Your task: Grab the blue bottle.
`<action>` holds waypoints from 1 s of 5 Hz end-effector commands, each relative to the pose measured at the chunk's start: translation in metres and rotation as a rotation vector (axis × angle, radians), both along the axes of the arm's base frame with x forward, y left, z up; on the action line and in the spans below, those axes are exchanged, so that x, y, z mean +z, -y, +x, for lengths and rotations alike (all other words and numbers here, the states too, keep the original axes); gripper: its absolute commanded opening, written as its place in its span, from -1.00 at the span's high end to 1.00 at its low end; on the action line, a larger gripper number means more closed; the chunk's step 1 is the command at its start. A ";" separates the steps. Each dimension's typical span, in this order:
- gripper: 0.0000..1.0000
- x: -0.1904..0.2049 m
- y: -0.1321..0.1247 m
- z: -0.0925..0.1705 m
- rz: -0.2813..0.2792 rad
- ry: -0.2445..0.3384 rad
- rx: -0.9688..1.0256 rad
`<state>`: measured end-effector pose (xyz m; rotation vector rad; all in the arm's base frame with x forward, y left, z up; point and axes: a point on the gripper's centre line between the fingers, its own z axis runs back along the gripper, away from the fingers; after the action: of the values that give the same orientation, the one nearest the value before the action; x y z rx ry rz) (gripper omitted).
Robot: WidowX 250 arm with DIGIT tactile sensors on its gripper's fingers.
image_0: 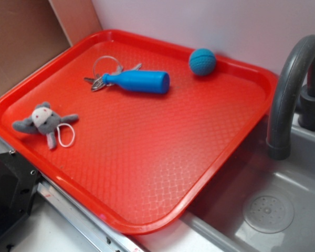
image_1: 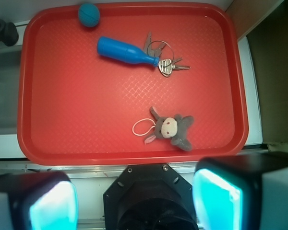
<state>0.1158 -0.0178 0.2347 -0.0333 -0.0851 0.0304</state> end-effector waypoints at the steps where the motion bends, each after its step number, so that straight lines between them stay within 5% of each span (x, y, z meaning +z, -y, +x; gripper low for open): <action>1: -1.00 0.000 0.000 0.000 0.000 0.000 0.000; 5: -1.00 -0.052 -0.016 0.110 0.095 0.124 -0.626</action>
<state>0.2215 0.0008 0.1707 0.0128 -0.1488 -0.6004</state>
